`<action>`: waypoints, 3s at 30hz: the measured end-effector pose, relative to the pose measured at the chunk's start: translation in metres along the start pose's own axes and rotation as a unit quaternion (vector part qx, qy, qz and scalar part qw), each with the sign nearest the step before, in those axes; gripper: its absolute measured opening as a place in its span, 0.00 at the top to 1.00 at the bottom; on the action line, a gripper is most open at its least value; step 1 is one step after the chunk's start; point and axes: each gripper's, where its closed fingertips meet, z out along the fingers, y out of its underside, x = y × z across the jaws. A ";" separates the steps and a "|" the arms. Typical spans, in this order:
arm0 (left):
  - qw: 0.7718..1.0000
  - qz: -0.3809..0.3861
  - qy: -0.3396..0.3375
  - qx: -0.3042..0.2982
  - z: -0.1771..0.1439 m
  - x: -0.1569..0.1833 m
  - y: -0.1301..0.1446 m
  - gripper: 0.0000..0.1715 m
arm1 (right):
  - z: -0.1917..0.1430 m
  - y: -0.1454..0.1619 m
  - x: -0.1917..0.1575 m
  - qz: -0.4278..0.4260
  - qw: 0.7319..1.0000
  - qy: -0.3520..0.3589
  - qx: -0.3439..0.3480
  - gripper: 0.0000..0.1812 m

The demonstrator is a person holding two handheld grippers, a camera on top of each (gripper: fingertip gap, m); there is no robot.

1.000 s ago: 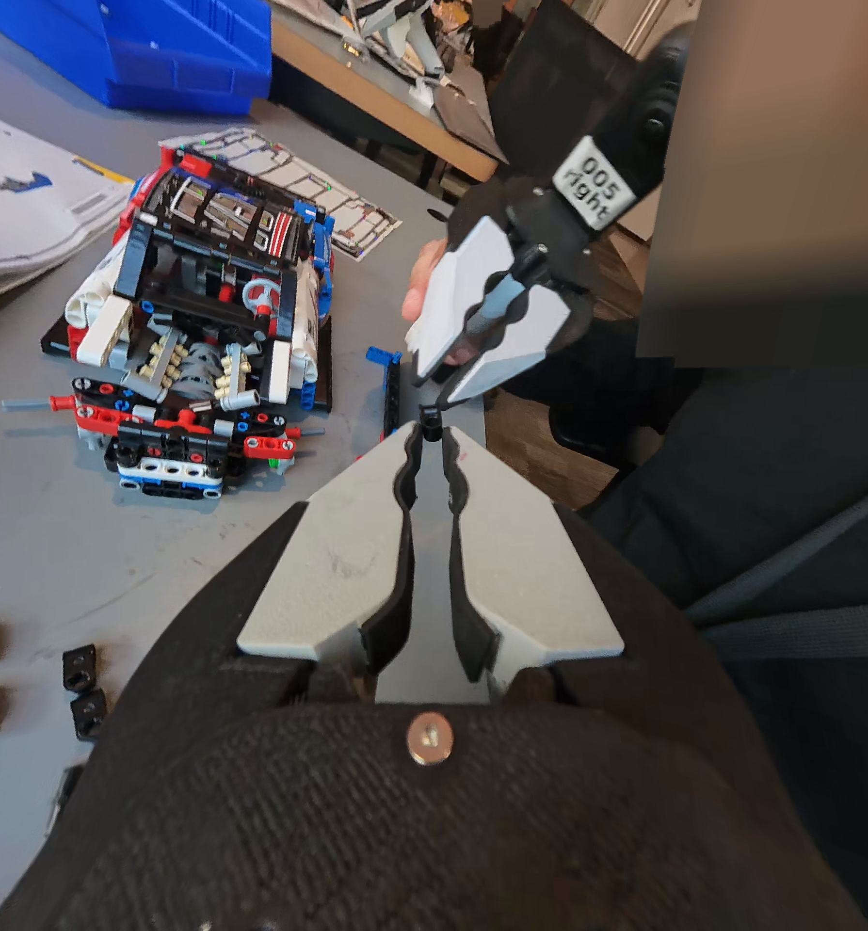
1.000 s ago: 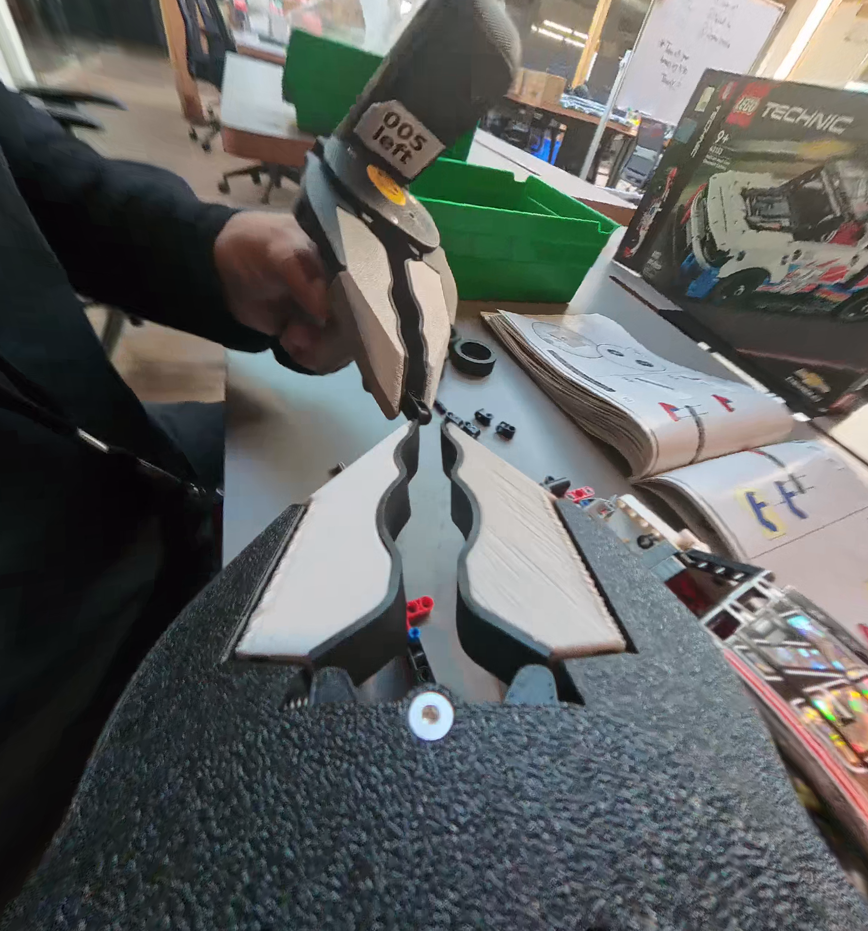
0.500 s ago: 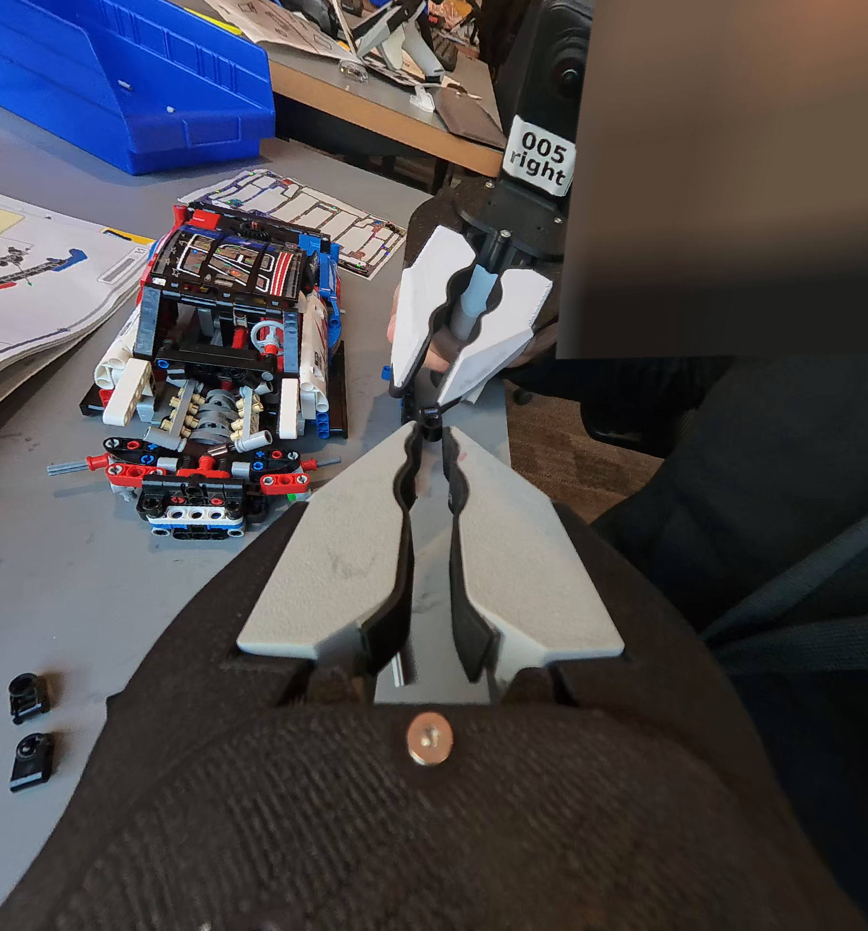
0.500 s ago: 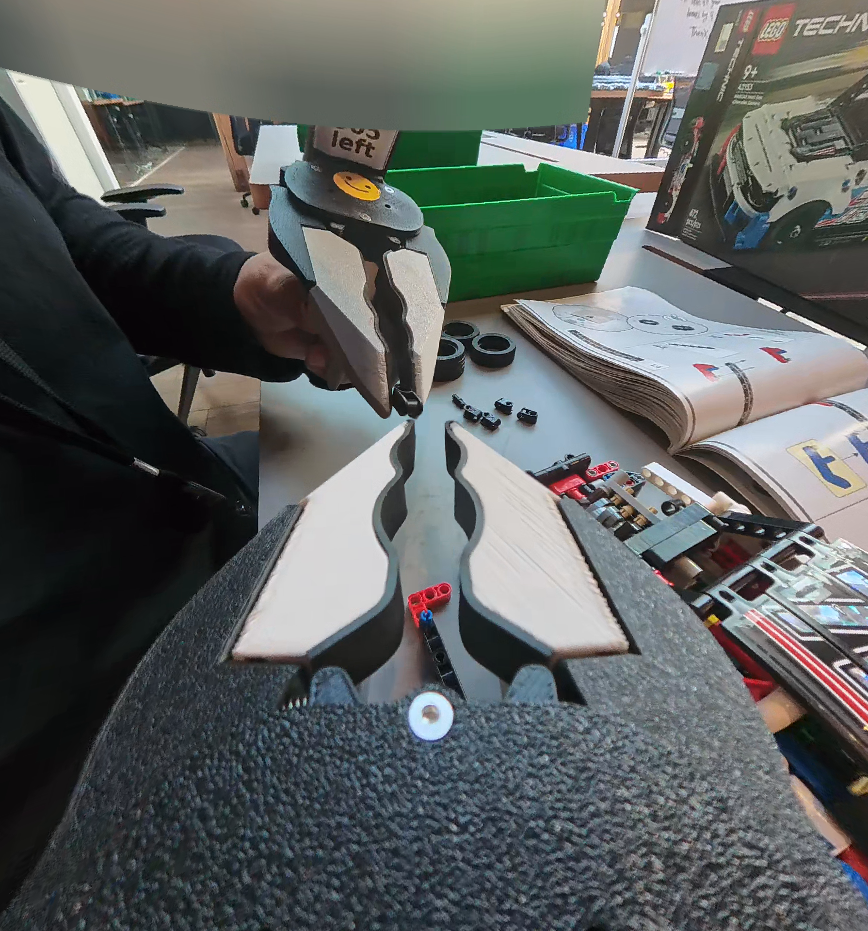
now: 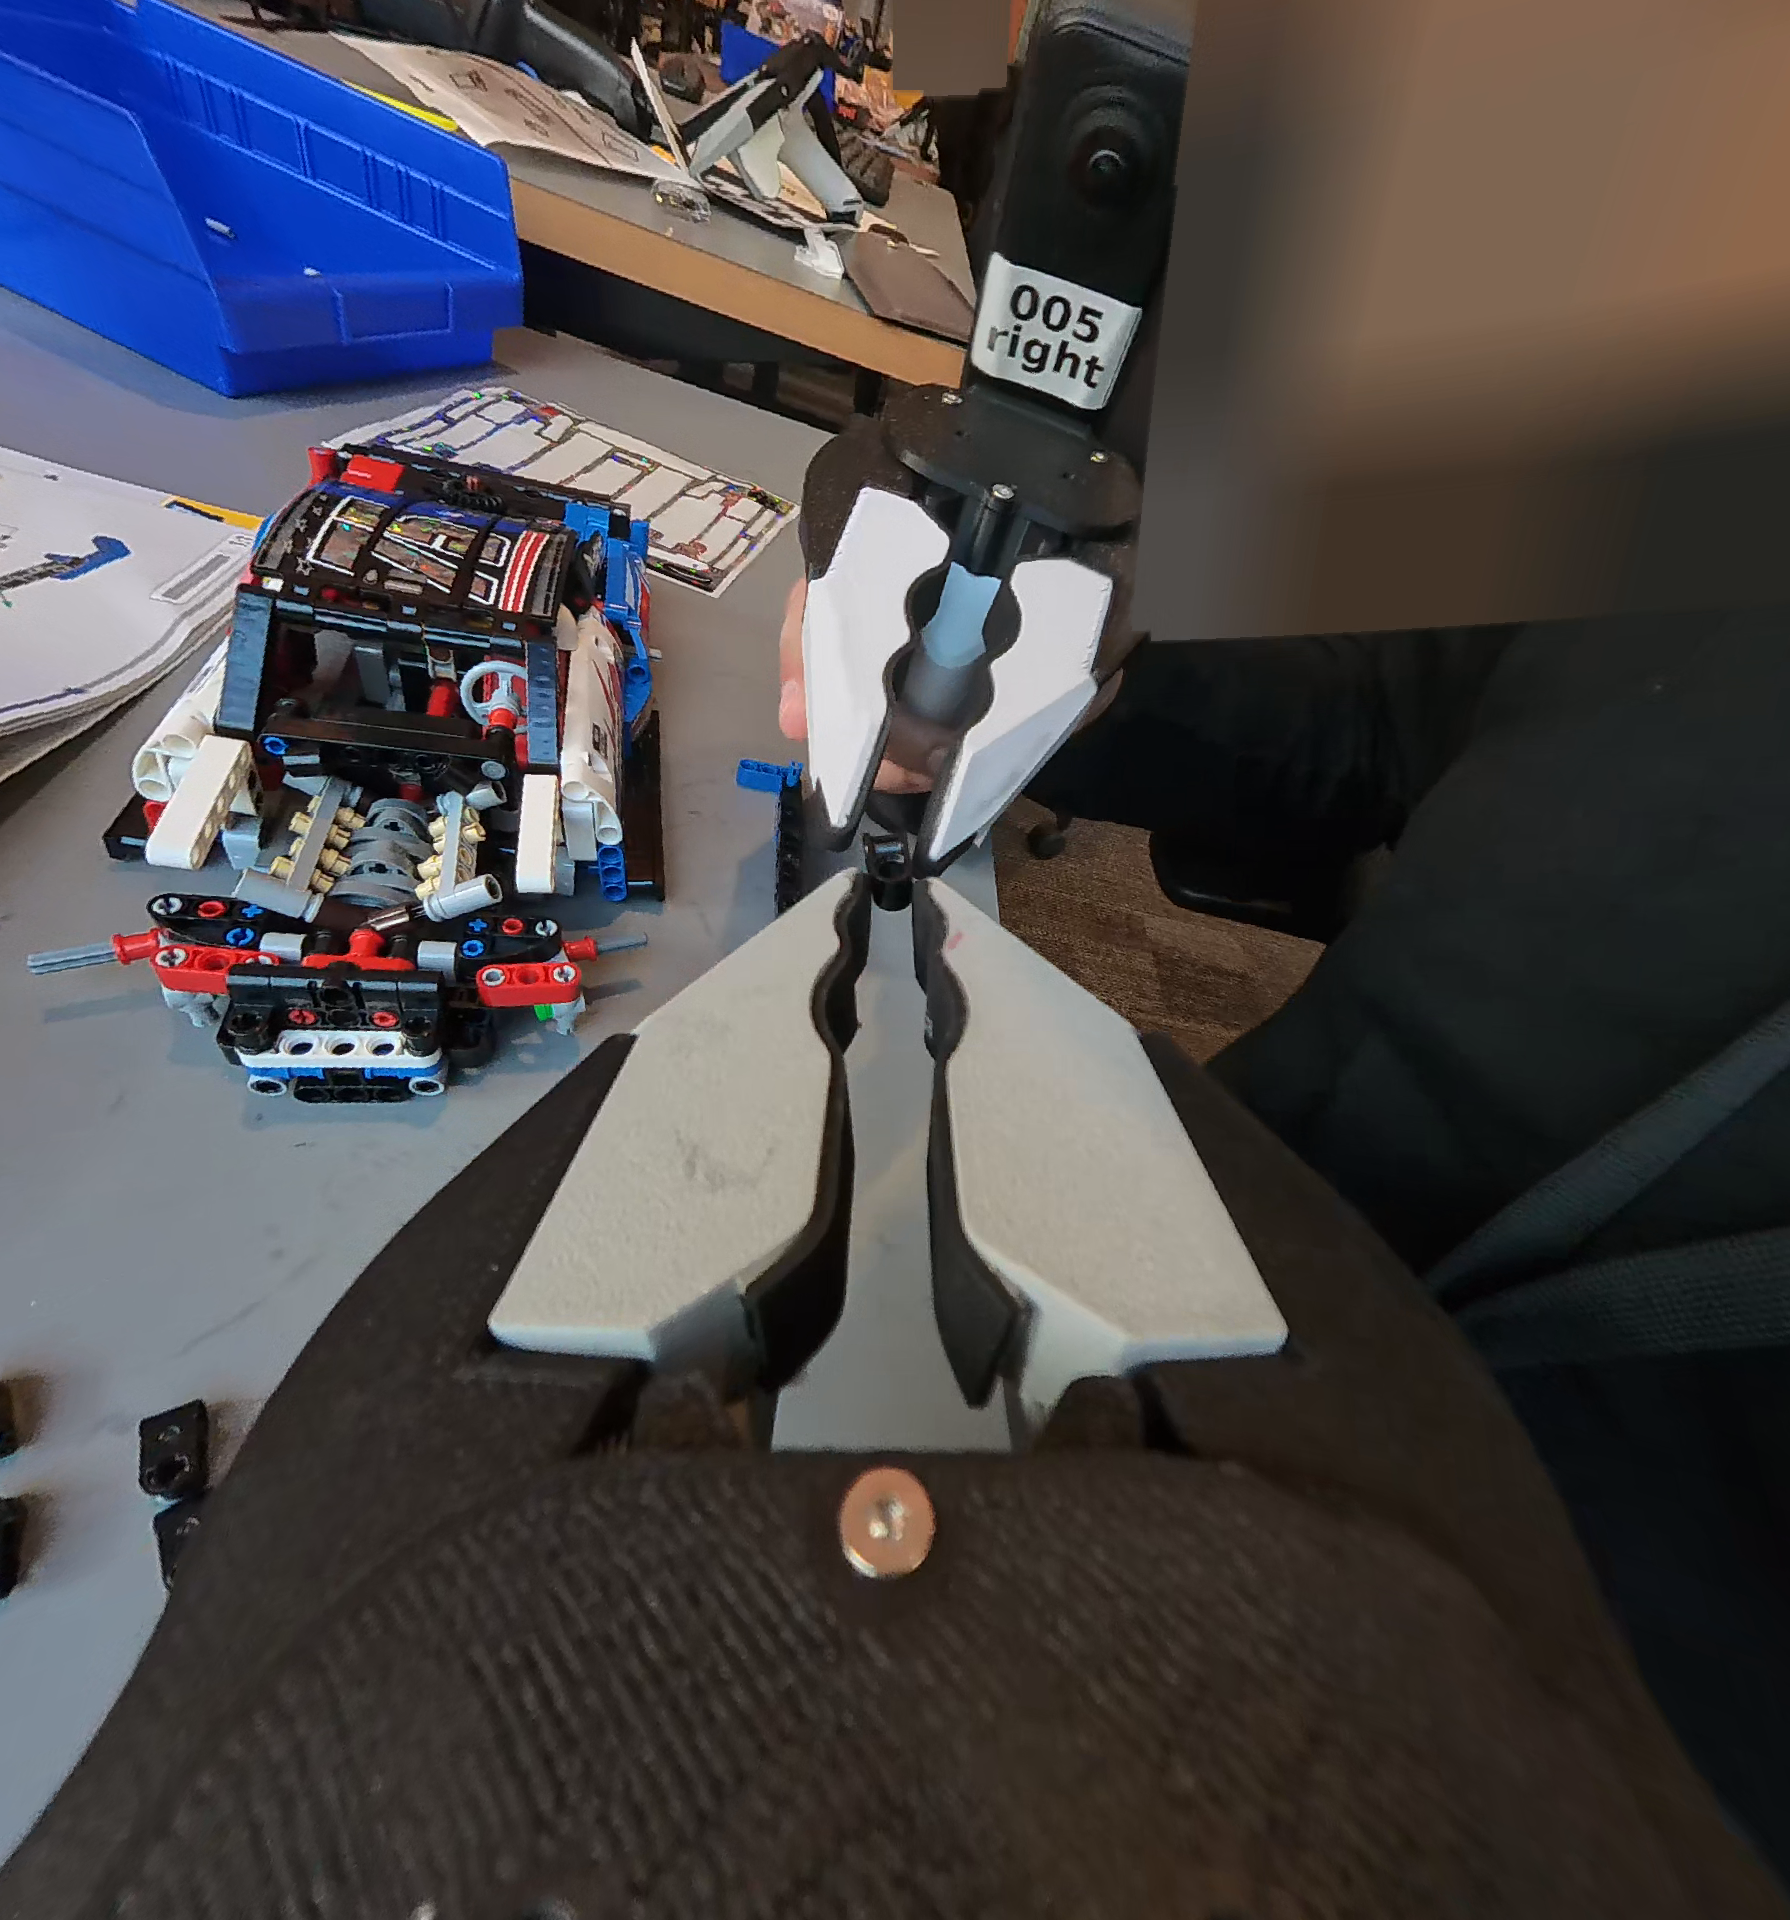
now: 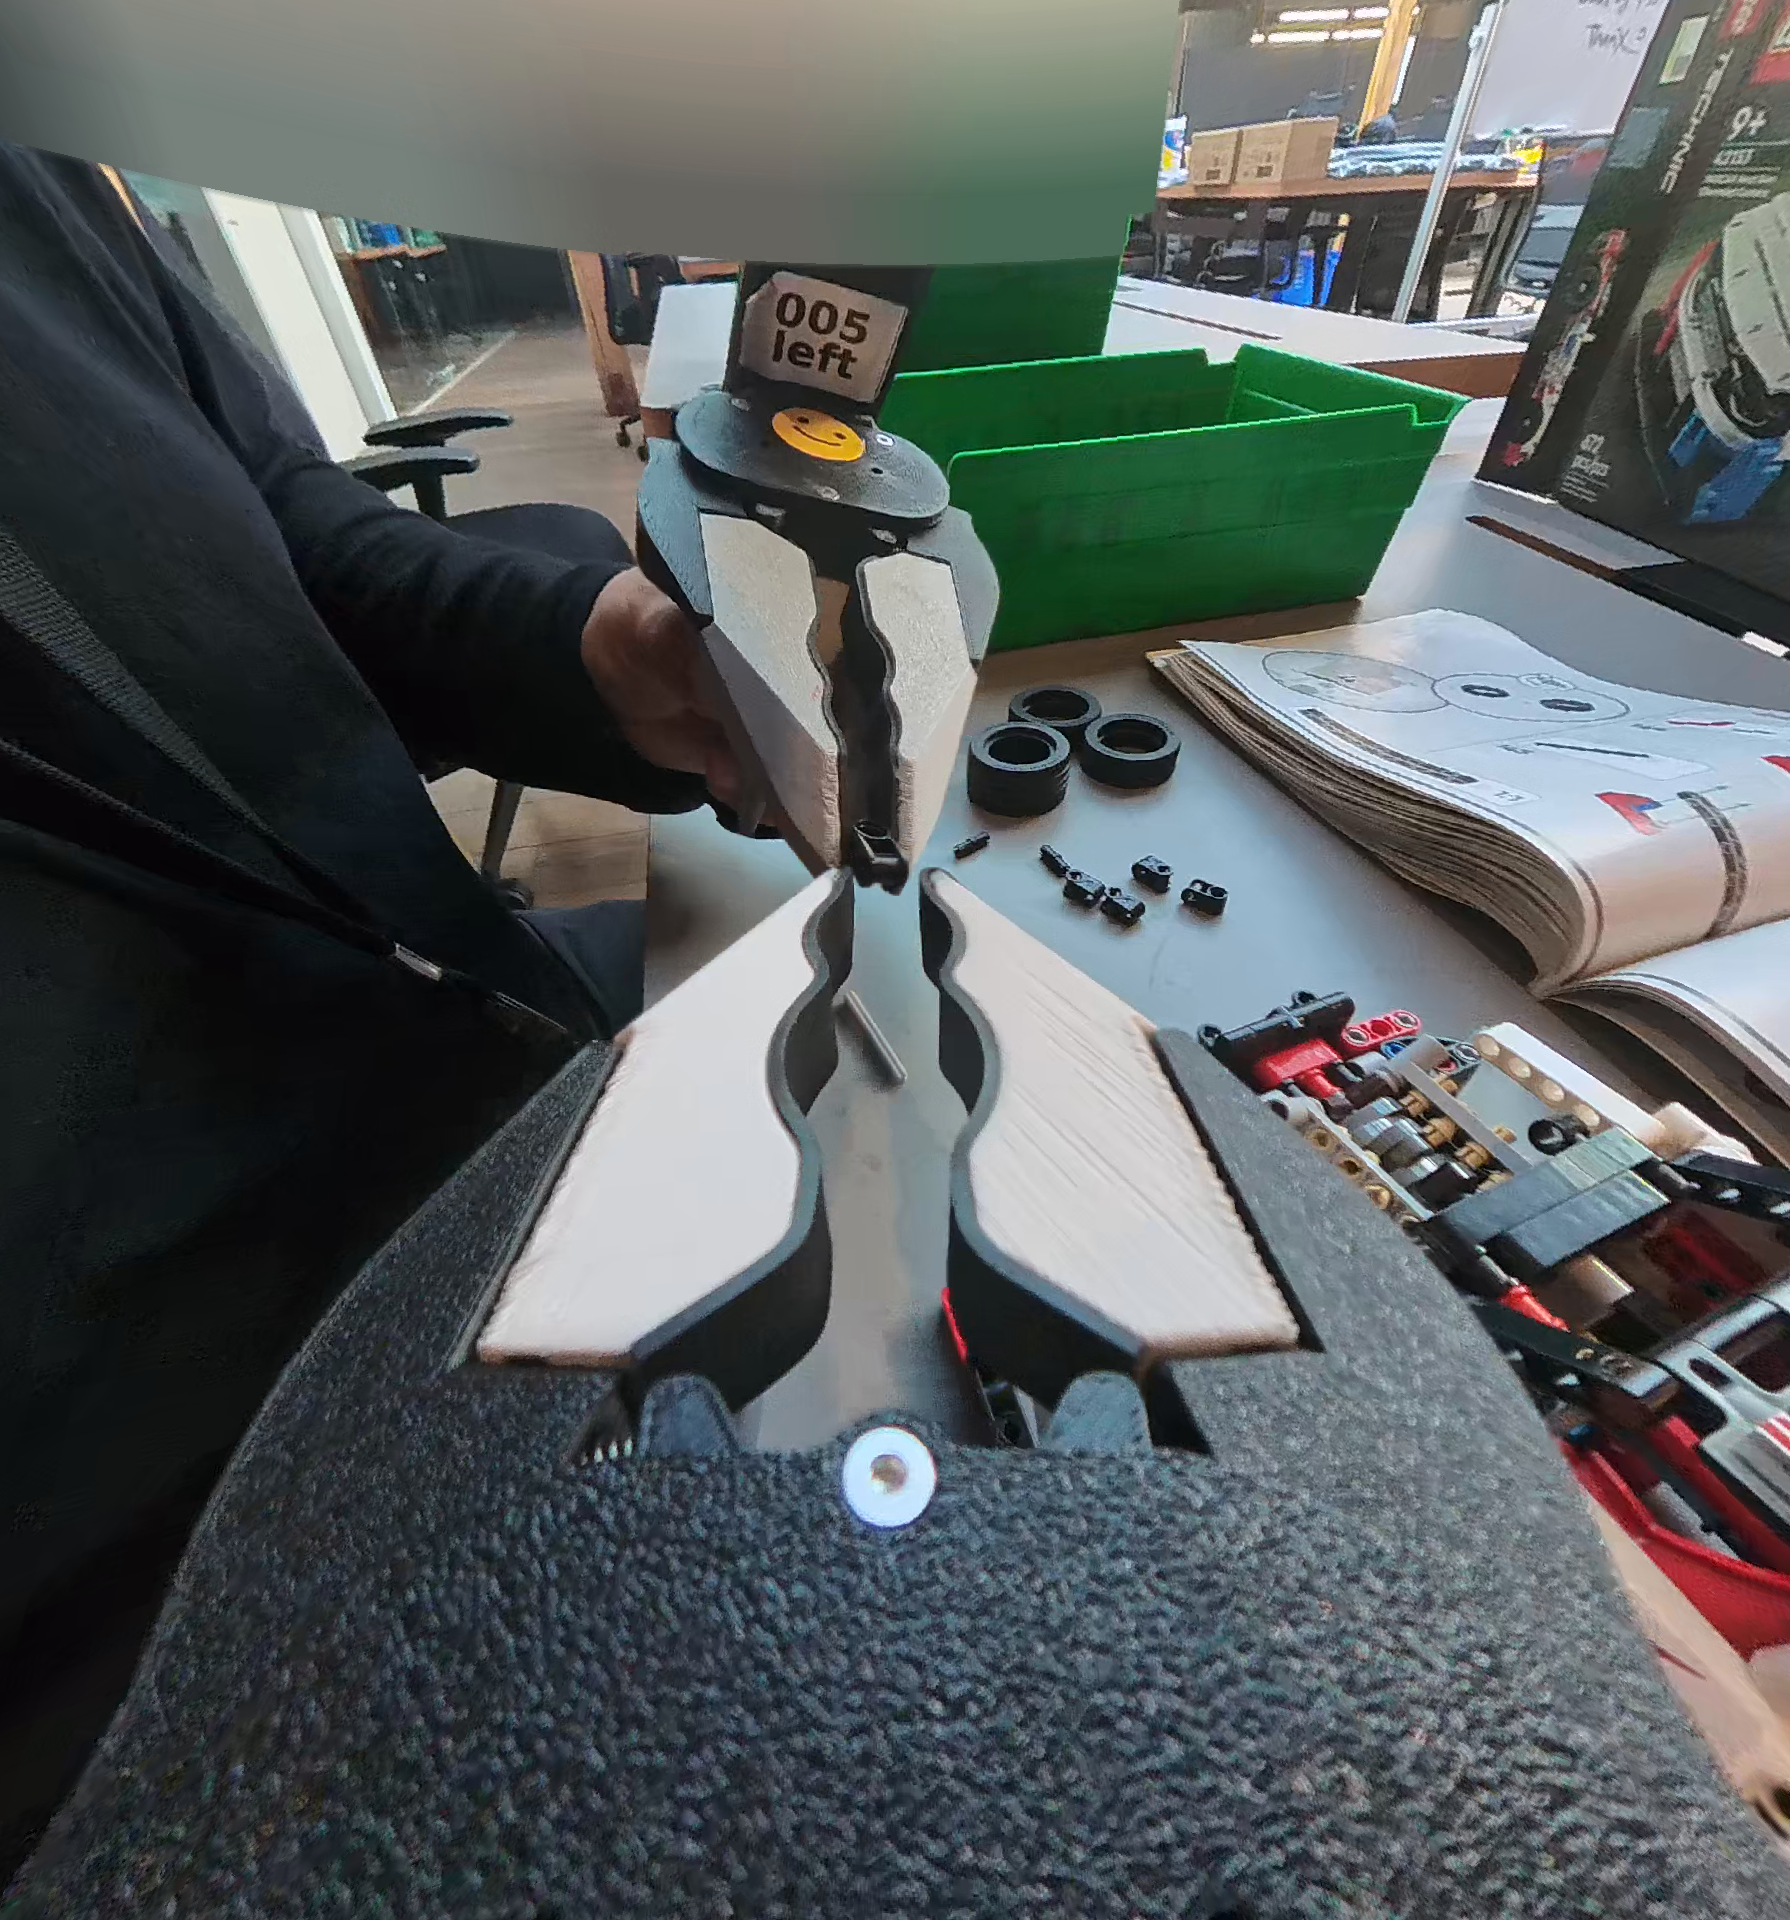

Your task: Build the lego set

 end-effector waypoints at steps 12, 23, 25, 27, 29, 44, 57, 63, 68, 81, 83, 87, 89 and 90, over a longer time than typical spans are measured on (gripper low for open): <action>1.000 -0.013 -0.014 -0.008 -0.001 -0.006 -0.001 0.97 | 0.002 0.001 0.006 -0.015 1.000 0.024 -0.009 0.95; 0.970 -0.228 -0.006 -0.085 0.008 -0.024 0.027 0.97 | 0.011 0.024 0.008 -0.309 0.928 0.129 -0.163 0.97; 0.967 -0.240 -0.007 -0.086 0.006 -0.025 0.028 0.97 | 0.013 0.027 0.007 -0.324 0.922 0.132 -0.167 0.99; 0.965 -0.246 -0.010 -0.085 0.005 -0.025 0.030 0.97 | 0.014 0.028 0.006 -0.327 0.921 0.135 -0.164 1.00; 0.964 -0.254 -0.007 -0.080 0.005 -0.025 0.030 0.97 | 0.015 0.028 0.006 -0.313 0.927 0.132 -0.158 0.99; 0.967 -0.251 -0.006 -0.045 0.002 -0.025 0.020 0.97 | 0.014 0.022 0.011 -0.299 0.932 0.153 -0.134 0.96; 0.973 -0.218 -0.009 -0.072 0.004 -0.022 0.025 0.97 | 0.015 0.030 0.020 -0.401 0.876 0.200 -0.177 0.93; 0.978 -0.199 -0.022 -0.056 -0.001 -0.025 0.022 0.97 | 0.013 0.025 0.021 -0.382 0.888 0.206 -0.155 0.97; 0.979 -0.189 -0.036 -0.065 -0.001 -0.028 0.024 0.97 | 0.014 0.028 0.023 -0.385 0.884 0.211 -0.162 0.97; 0.977 -0.204 -0.031 -0.050 0.000 -0.029 0.023 0.97 | 0.014 0.028 0.025 -0.380 0.884 0.217 -0.161 0.97; 0.978 -0.198 -0.035 -0.053 0.001 -0.031 0.023 0.97 | 0.014 0.029 0.027 -0.383 0.882 0.220 -0.166 0.97; 0.979 -0.190 -0.038 -0.058 0.001 -0.033 0.023 0.97 | 0.013 0.030 0.028 -0.375 0.885 0.219 -0.166 0.97; 0.980 -0.189 -0.037 -0.056 0.002 -0.033 0.021 0.97 | 0.012 0.029 0.029 -0.373 0.886 0.220 -0.164 0.97; 0.980 -0.188 -0.038 -0.057 0.001 -0.033 0.021 0.97 | 0.012 0.029 0.029 -0.371 0.887 0.221 -0.162 0.97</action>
